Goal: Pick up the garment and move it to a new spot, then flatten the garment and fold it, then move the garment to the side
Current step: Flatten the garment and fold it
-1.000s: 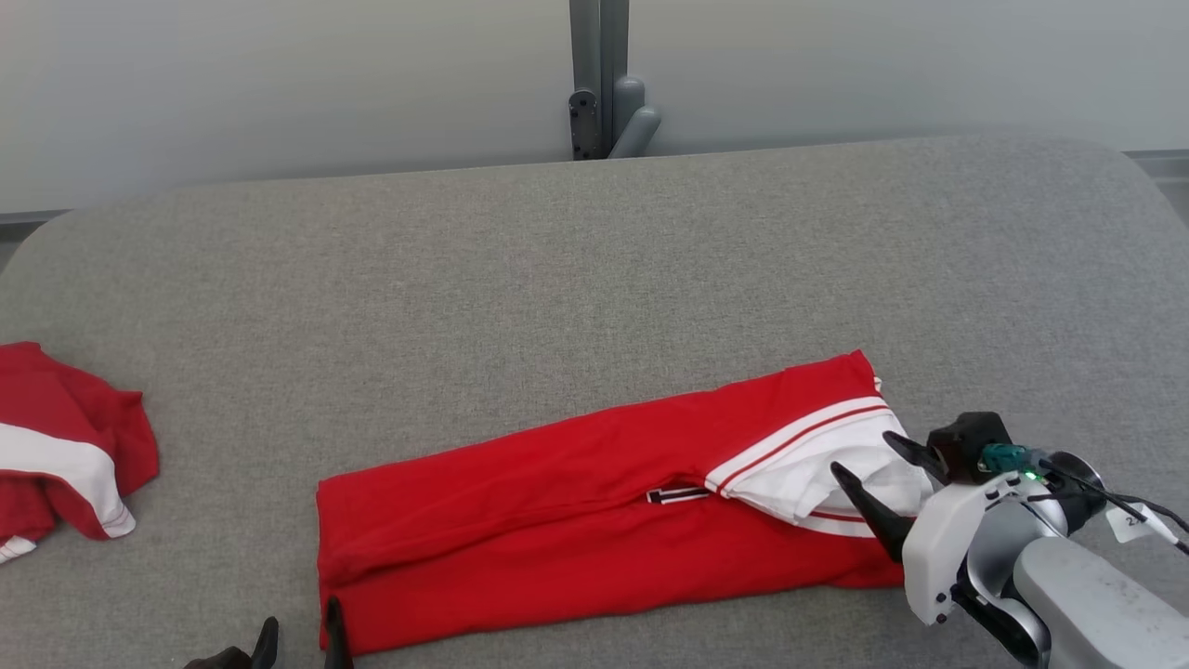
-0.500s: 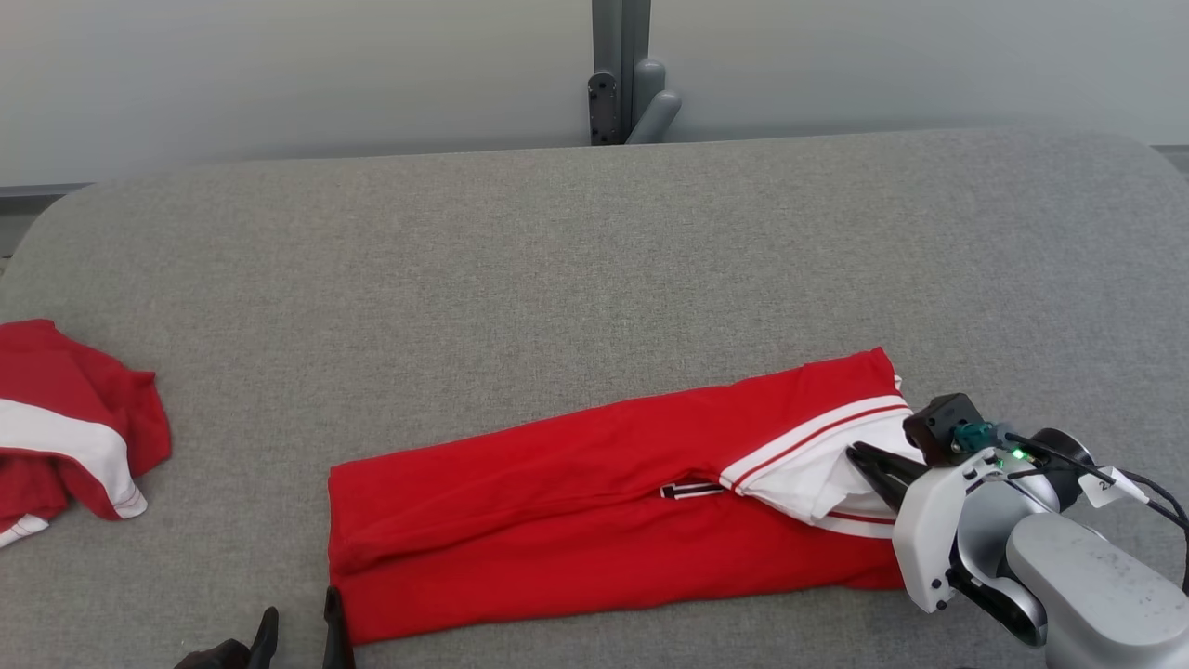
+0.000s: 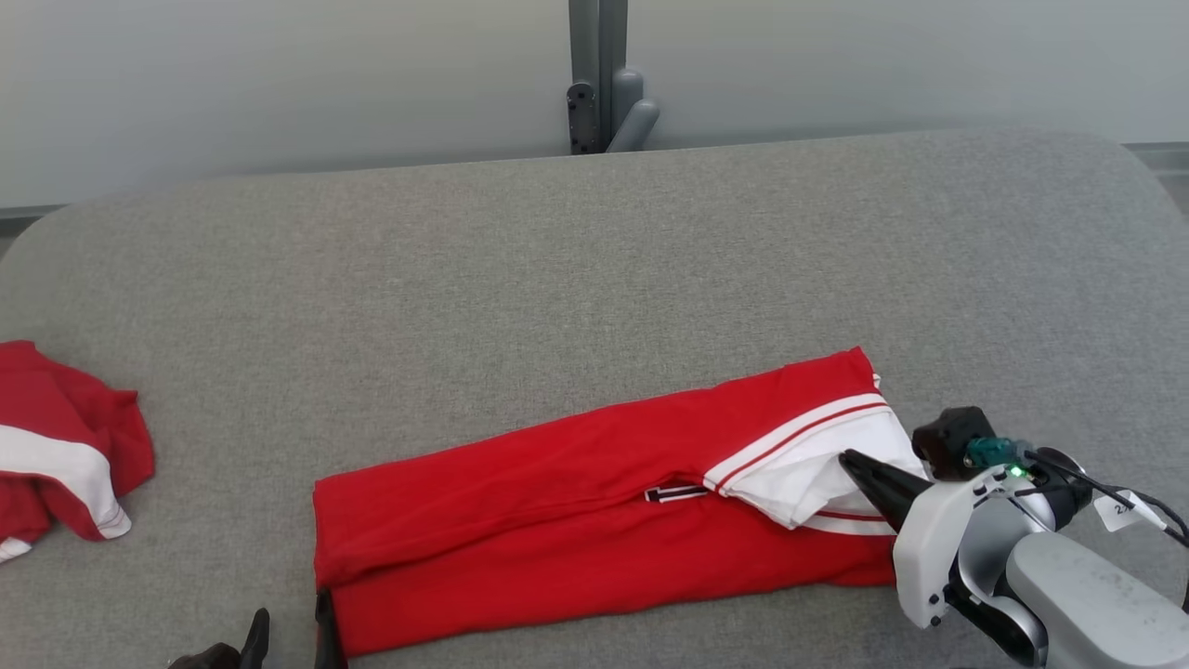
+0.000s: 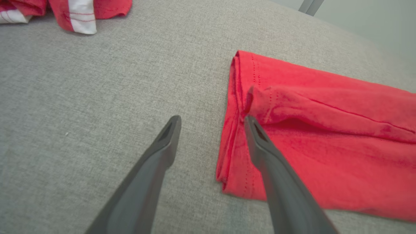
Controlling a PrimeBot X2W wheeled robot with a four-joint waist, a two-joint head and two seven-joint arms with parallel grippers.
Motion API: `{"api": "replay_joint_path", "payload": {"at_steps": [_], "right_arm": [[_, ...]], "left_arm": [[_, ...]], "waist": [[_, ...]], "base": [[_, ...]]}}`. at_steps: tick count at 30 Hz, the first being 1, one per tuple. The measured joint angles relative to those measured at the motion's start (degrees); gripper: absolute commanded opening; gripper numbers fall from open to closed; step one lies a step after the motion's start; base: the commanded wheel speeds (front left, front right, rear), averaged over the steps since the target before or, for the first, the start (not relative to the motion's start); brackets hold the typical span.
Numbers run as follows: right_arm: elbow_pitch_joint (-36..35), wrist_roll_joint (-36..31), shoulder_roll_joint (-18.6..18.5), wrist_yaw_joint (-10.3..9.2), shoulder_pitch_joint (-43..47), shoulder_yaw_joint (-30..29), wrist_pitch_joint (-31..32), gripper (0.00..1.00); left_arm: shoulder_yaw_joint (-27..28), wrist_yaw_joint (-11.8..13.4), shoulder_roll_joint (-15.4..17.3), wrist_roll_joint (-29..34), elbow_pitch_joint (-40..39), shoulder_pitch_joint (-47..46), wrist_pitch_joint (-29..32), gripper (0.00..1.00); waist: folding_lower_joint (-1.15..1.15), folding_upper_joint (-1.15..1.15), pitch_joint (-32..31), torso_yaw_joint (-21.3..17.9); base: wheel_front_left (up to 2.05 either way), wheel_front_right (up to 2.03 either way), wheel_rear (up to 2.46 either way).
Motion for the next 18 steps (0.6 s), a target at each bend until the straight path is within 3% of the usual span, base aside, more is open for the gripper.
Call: {"api": "replay_joint_path", "payload": {"at_steps": [8,9,10,18], "right_arm": [[-2.3,0.0,1.5,0.0,6.1,-1.9,-0.5,0.0],[-2.3,0.0,1.9,0.0,6.9,-2.2,-0.7,0.16],[-2.1,-0.3,2.3,0.0,7.7,-2.5,-1.0,1.0],[-1.2,-0.6,5.2,0.0,12.7,-8.1,-5.3,1.0]], "left_arm": [[1.1,-0.5,0.0,0.9,-0.2,0.7,0.0,1.0],[1.1,-0.5,0.0,1.0,-0.2,0.7,0.0,1.0],[1.0,-0.5,0.0,1.0,-0.2,0.7,0.0,1.0],[1.1,-0.4,0.0,1.6,-0.9,0.6,0.0,1.0]], "waist": [[0.0,0.0,-1.6,-2.7],[0.0,0.0,-1.8,-3.1],[0.0,0.0,-1.9,-3.4],[0.0,0.0,-2.2,-4.7]], "base": [[0.0,0.0,0.0],[0.0,0.0,0.0],[0.0,0.0,0.0],[0.0,0.0,0.0]]}}
